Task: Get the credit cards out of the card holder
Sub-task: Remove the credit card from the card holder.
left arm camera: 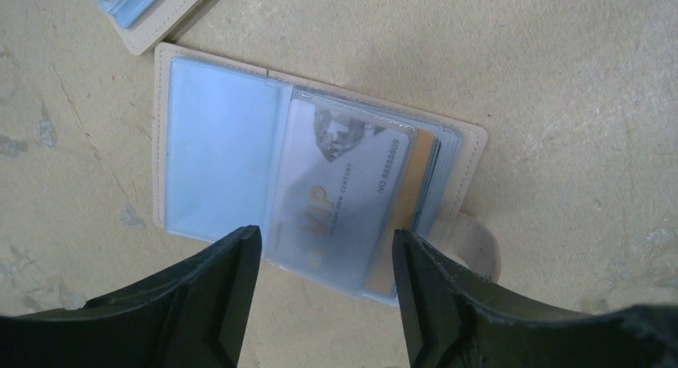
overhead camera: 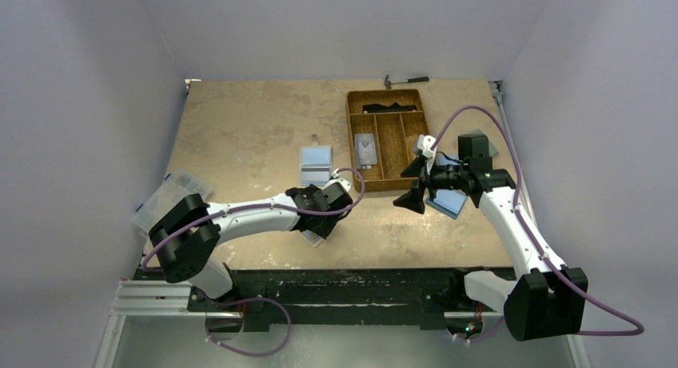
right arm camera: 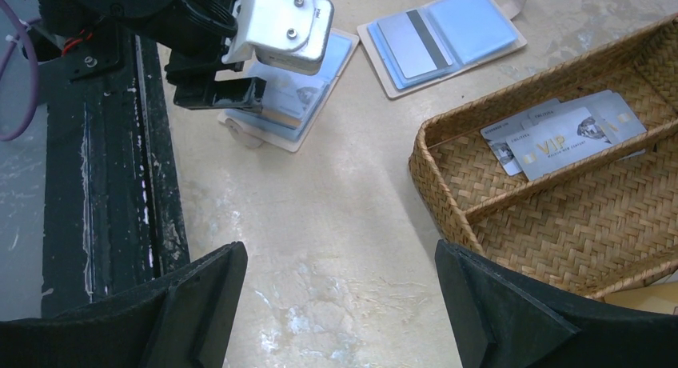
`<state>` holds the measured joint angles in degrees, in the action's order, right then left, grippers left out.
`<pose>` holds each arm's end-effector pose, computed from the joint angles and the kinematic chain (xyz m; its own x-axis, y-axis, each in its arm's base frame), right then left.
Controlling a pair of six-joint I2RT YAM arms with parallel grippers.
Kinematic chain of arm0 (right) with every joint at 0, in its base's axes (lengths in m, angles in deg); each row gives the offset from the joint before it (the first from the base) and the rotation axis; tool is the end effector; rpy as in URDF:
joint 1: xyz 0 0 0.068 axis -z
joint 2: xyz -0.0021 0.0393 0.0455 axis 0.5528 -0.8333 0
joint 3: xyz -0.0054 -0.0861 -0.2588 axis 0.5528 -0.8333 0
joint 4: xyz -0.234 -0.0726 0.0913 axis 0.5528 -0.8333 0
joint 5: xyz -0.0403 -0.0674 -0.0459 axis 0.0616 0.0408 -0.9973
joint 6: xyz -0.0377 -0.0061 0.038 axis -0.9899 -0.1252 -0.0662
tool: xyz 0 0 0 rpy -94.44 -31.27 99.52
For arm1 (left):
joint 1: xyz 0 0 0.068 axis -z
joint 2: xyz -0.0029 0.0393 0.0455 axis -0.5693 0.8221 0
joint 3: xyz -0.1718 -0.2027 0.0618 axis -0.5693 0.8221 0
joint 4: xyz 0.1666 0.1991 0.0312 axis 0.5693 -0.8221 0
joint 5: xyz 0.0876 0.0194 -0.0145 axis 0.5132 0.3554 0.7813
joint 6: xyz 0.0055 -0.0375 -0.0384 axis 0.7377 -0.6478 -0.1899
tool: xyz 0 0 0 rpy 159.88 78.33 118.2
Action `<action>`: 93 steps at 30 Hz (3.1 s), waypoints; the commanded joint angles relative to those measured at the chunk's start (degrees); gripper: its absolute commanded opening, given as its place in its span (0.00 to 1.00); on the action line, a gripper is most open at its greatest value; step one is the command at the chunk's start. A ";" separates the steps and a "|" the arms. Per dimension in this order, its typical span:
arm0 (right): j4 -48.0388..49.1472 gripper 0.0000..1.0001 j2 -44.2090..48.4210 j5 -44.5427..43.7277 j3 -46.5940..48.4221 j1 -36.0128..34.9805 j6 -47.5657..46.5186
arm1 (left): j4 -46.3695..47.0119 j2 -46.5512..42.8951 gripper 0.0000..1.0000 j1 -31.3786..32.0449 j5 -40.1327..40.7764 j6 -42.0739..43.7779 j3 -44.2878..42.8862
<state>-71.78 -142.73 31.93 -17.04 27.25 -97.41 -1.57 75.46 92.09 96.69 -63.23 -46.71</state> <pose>0.2152 0.0543 0.2785 -0.2059 -0.3407 -0.9173 -0.9430 0.3196 0.0929 0.1677 -0.2347 0.1851 -0.7229 0.4998 -0.4771 0.4500 0.8645 0.2238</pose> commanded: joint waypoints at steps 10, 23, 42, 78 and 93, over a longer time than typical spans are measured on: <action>-0.40 0.99 1.19 1.55 0.21 0.24 -0.82 | 3.94 2.41 0.67 -7.06 -10.13 5.90 -0.46; -1.40 0.99 1.14 1.97 0.62 0.24 -1.72 | 2.45 3.98 0.43 -11.65 -12.15 -1.53 2.72; -2.41 0.99 1.06 2.60 0.91 0.31 -2.53 | 2.79 -3.25 0.00 -15.91 -12.77 -3.42 3.49; 9.66 0.59 -38.97 -18.35 27.16 -33.22 27.74 | 16.38 -46.53 0.60 -19.95 -14.49 -27.09 30.66; 6.19 0.71 -54.78 -21.68 37.13 -36.66 29.01 | 29.29 -39.09 0.59 -19.96 -17.15 -31.61 37.12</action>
<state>-65.02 -196.61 10.44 17.16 -7.87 -70.07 22.36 36.43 72.33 80.08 -93.26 -11.12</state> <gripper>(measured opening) 0.708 0.584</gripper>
